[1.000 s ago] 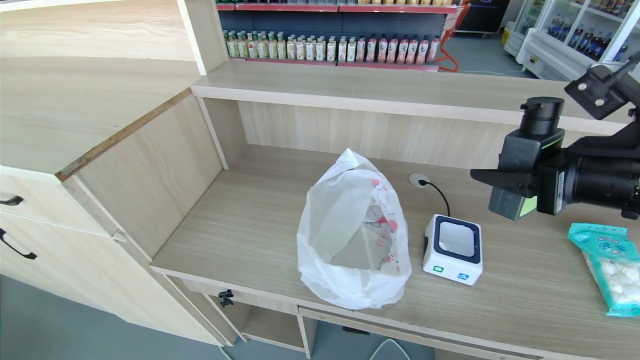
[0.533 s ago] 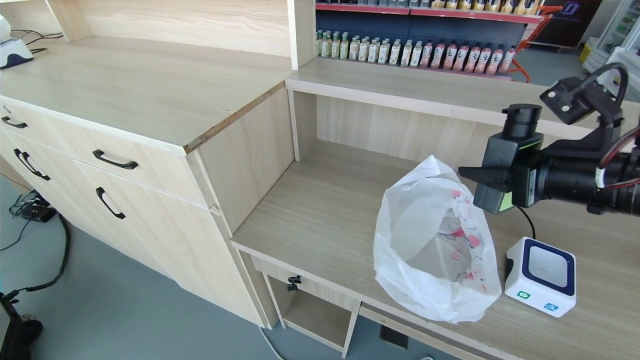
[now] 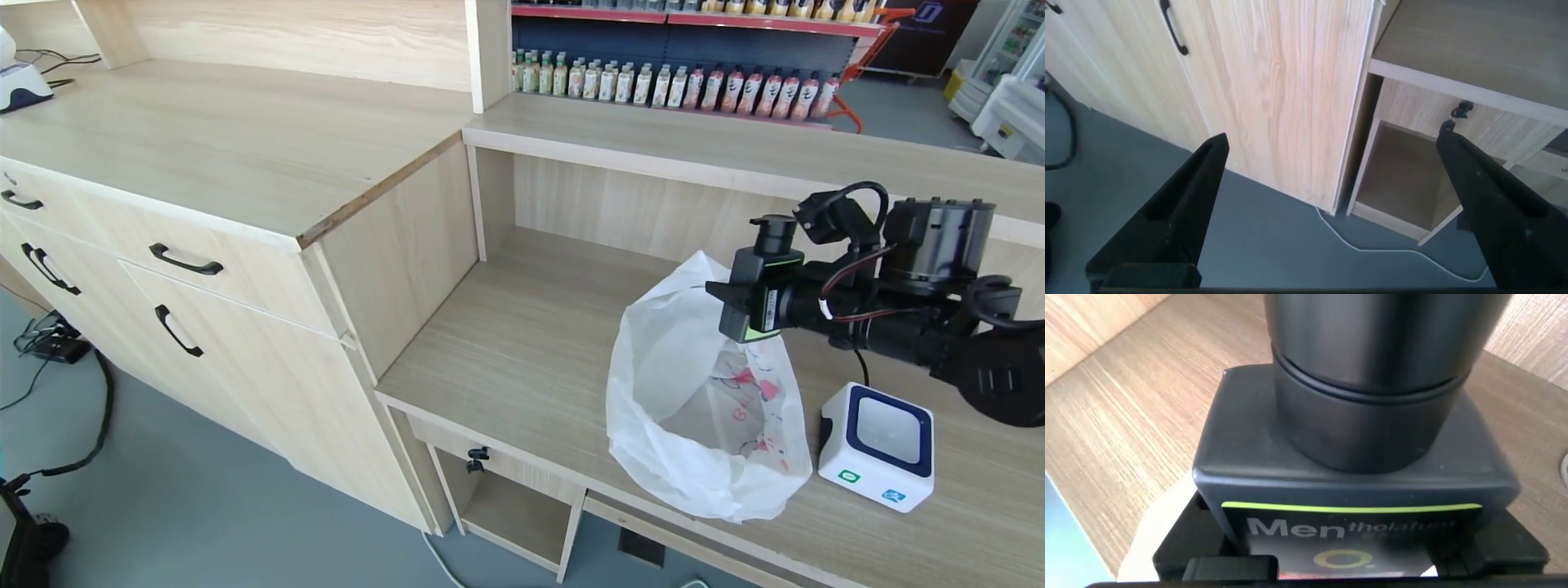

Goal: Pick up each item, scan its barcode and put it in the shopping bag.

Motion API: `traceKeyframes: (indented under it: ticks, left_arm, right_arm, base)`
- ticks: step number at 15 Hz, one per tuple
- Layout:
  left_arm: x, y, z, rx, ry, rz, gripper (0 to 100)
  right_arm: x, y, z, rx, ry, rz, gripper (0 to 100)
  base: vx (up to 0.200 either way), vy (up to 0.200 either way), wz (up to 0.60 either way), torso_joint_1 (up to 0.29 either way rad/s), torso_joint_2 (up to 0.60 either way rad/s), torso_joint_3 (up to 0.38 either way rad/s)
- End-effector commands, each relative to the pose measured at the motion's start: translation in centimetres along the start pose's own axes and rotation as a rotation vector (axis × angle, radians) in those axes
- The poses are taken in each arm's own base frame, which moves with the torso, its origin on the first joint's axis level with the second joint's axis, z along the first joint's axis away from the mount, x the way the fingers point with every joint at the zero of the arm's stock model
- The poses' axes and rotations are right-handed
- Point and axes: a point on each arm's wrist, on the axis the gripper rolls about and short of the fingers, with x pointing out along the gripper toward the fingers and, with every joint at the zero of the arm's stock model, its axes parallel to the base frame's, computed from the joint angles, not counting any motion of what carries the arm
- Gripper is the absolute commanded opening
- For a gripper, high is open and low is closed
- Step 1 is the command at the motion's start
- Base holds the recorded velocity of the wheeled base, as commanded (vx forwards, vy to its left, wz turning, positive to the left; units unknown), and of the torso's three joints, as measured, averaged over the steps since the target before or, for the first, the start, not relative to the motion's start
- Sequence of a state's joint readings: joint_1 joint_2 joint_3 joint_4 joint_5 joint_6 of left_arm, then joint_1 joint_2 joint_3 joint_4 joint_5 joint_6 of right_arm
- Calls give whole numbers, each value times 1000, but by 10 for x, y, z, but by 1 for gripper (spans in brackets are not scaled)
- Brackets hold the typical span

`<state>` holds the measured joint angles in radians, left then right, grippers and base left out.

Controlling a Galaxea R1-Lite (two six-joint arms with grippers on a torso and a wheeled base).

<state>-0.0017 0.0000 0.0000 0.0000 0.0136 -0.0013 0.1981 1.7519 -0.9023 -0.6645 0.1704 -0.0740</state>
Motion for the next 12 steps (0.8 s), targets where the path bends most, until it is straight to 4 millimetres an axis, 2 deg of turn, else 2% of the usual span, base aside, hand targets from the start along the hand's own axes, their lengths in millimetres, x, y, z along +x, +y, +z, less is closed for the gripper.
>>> traceKeyframes:
  ticks: [1, 12]
  left_arm:
    - [0, 0, 0, 0, 2, 0, 100]
    - [0, 0, 0, 0, 2, 0, 100]
  right_arm:
    - [24, -8, -27, 13, 55, -13, 0]
    - [69, -14, -57, 0, 6, 19, 0]
  base:
    - [0, 0, 0, 0, 0, 0]
    - [0, 0, 0, 0, 0, 0]
